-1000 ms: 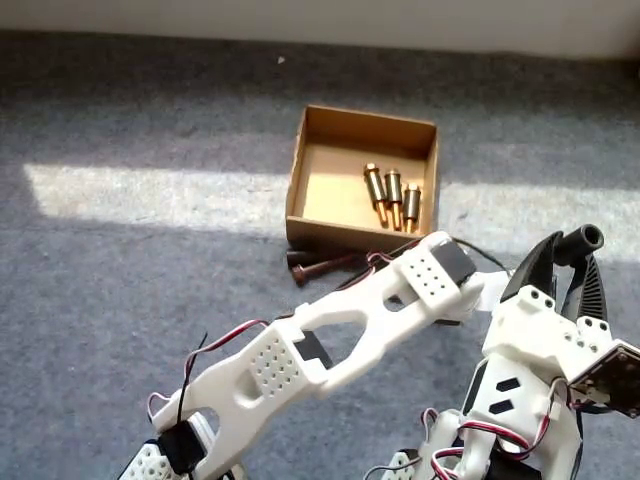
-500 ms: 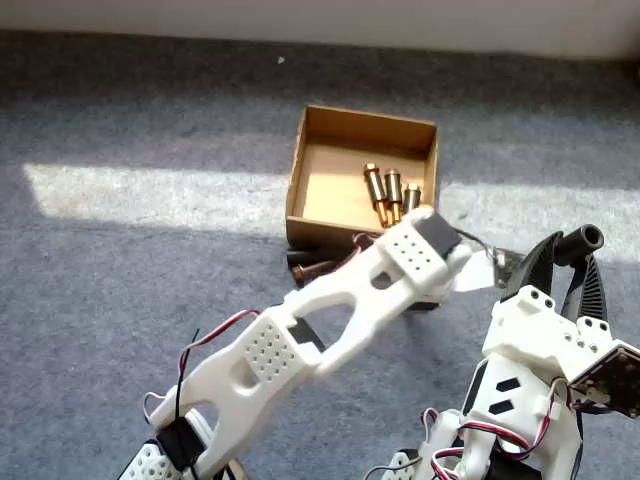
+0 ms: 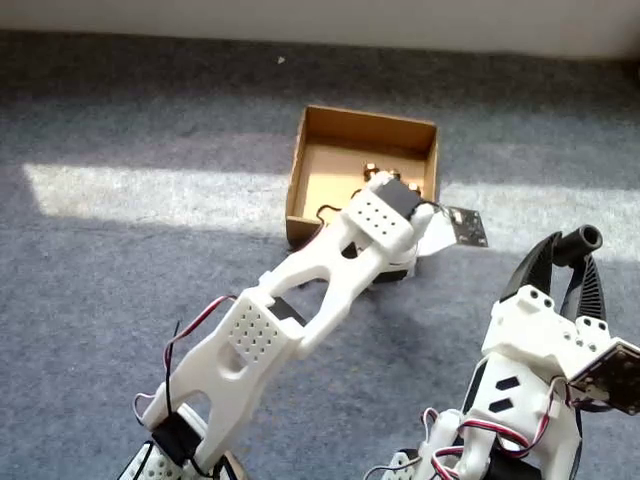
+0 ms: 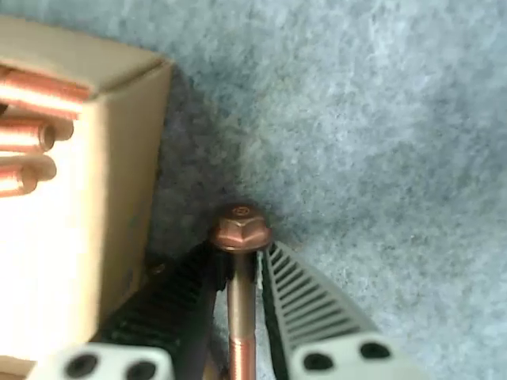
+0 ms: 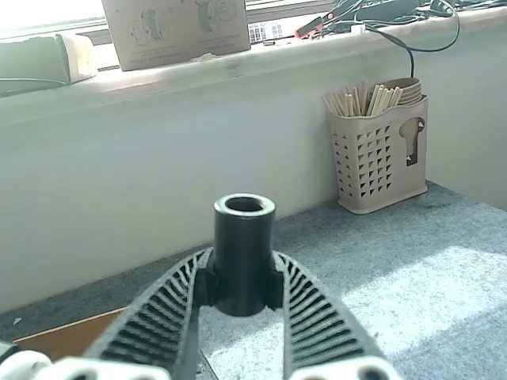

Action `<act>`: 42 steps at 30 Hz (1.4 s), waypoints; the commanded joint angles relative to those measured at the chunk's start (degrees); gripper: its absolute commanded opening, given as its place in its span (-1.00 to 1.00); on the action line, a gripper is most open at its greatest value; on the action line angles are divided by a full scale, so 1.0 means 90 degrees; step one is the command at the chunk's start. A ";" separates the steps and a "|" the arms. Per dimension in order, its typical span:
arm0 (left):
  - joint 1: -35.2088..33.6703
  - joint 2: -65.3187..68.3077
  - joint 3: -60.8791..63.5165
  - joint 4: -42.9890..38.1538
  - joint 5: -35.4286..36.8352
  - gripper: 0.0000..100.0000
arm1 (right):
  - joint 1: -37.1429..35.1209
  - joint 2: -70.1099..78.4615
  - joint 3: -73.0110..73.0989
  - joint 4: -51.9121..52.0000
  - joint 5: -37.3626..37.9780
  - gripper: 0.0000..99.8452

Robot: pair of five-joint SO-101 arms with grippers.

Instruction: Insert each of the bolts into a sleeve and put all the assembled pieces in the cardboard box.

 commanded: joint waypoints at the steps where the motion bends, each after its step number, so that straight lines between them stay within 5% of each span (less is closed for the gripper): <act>1: -0.0142 -0.0747 -0.0317 0.0068 0.0225 -0.99 | 0.0034 0.0005 0.0015 -0.0034 -0.0010 -0.99; 31: -0.0825 -0.3209 -0.0298 -0.0059 0.1446 -0.99 | -0.0484 0.0005 -0.0747 0.0024 -0.0010 -0.99; 42: -0.1441 -0.4391 -0.0308 0.0088 0.1963 -0.99 | -0.0484 0.0005 -0.1314 0.1460 -0.0020 -0.99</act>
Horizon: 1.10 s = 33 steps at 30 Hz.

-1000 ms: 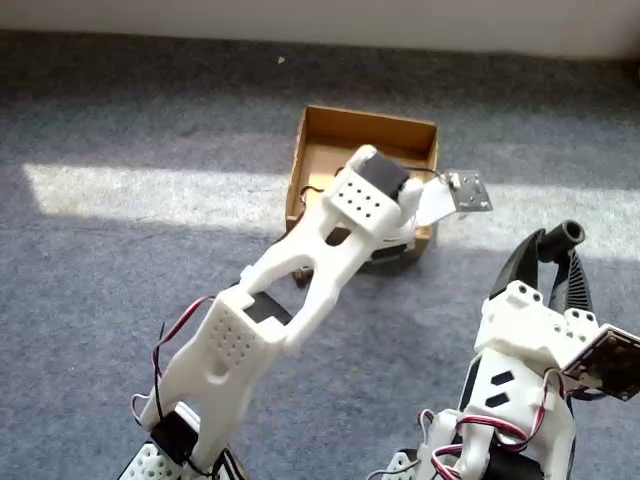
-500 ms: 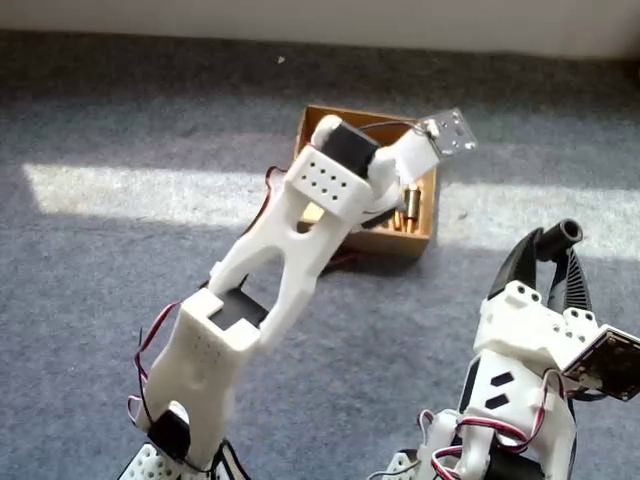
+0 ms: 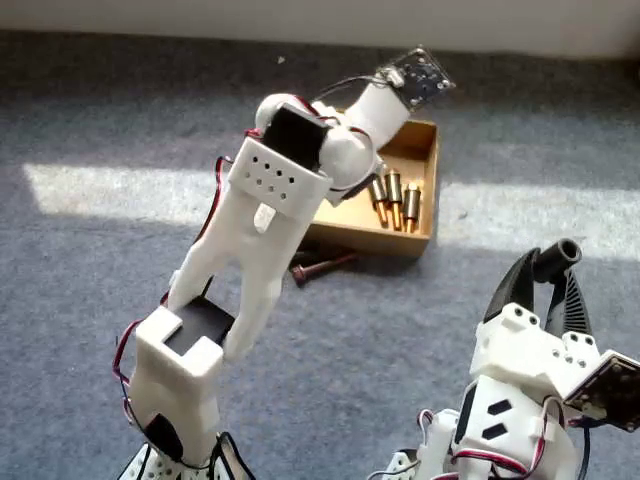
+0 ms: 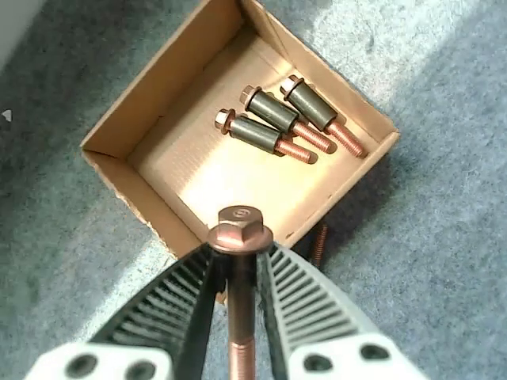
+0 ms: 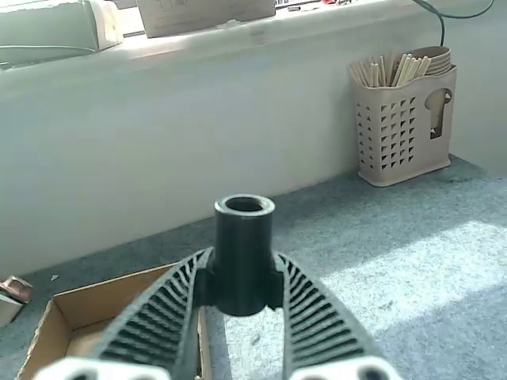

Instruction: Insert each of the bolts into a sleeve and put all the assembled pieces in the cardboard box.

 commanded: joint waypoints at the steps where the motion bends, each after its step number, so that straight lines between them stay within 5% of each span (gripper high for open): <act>1: -0.0269 -0.0923 -0.0298 0.0117 0.0234 -0.99 | -0.0044 0.0005 -0.0337 0.0044 -0.0020 -0.99; 15: -0.0317 -0.3961 0.0171 0.0420 0.1739 -0.99 | -0.0161 0.0005 0.0405 0.0474 -0.0010 -0.99; 26: -0.0366 -0.7145 0.2916 0.0205 0.2061 -0.99 | -0.2466 0.0005 0.1792 0.0161 0.1094 -0.99; 33: -0.0366 -0.9197 0.5153 -0.1065 0.2120 -0.99 | -0.3853 0.0005 0.2584 -0.0864 0.1426 -0.99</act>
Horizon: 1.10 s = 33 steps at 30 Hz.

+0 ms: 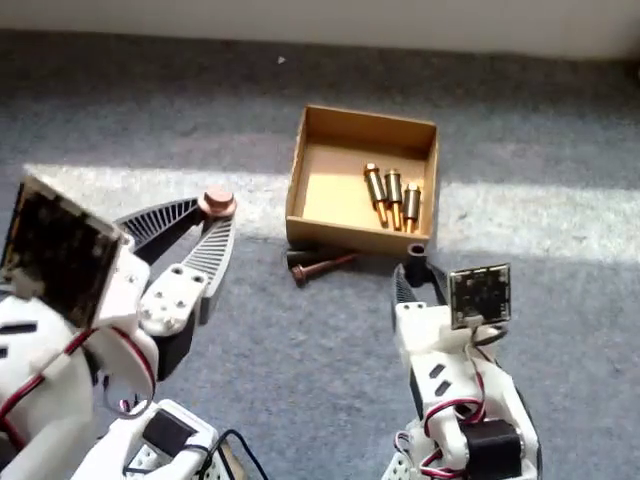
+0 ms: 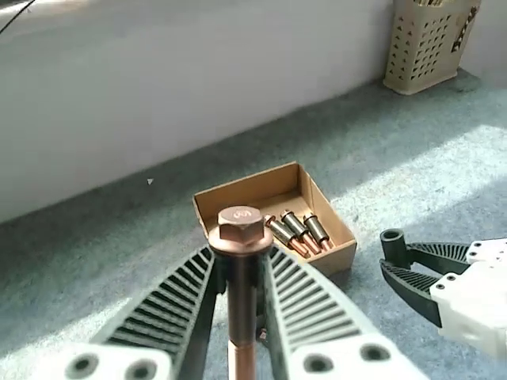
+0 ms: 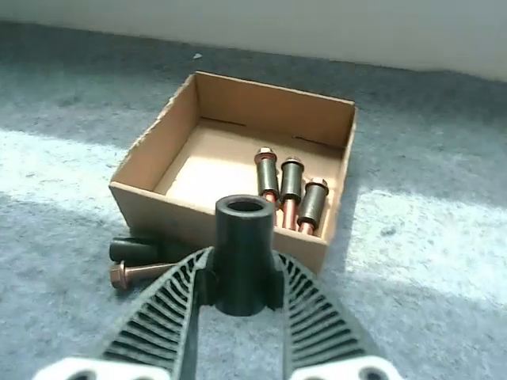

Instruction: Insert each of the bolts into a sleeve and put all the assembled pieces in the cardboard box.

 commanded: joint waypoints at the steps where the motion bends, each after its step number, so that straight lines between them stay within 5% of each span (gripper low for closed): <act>1: -0.0063 -0.1255 0.1451 -0.1114 0.0049 -0.99 | -0.0611 -0.0063 0.0288 -0.0708 0.0137 -0.99; 7: -0.0044 -0.2652 0.3648 -0.2667 0.0127 -0.99 | -0.1353 -0.0063 0.1109 -0.1675 0.0107 -0.99; 11: -0.0063 -0.3346 0.4947 -0.3614 0.0908 -0.98 | -0.2144 -0.0063 0.1753 -0.2740 0.0098 -0.99; 22: -0.0024 -0.3853 0.6823 -0.5118 0.1328 -0.98 | -0.3521 -0.0063 0.2984 -0.5123 0.0088 -0.99; 33: -0.0405 -0.3902 0.7985 -0.6339 0.2061 -0.98 | -0.3844 -0.0015 0.3101 -0.5455 0.0107 -0.99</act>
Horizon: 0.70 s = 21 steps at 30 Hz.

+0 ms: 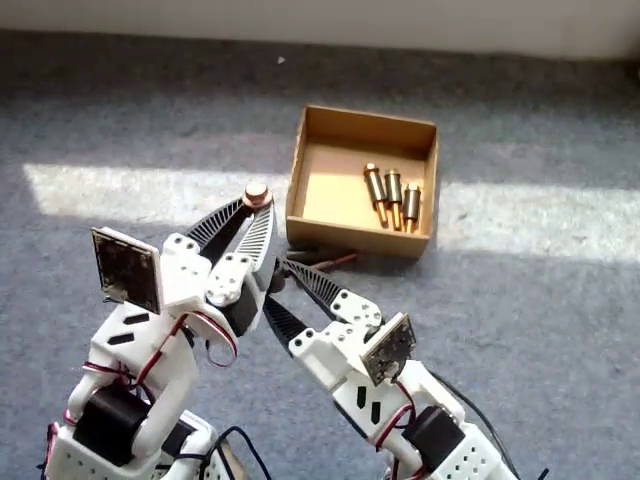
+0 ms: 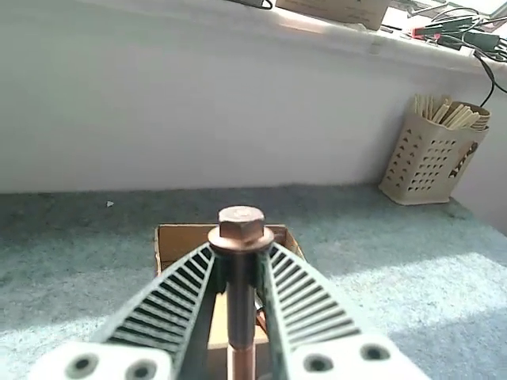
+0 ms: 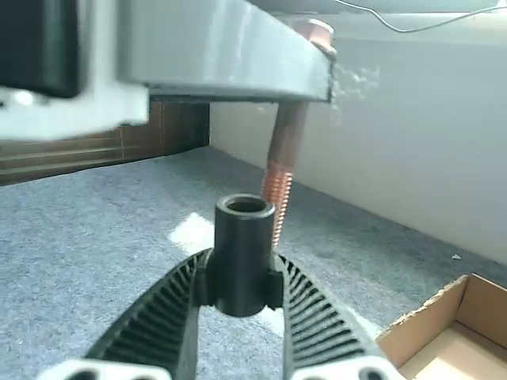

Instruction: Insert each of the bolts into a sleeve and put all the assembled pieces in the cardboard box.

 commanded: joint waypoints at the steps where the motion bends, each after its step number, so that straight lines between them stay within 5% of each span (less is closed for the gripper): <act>1: -0.0239 -0.0083 -0.0112 -0.0303 0.0264 -0.98 | -0.0063 -0.0015 0.0757 -0.0200 0.0049 -0.99; 21: -0.0083 -0.0630 -0.0835 0.0156 0.0254 -0.98 | -0.0063 -0.0015 0.0757 0.0288 0.0059 -0.99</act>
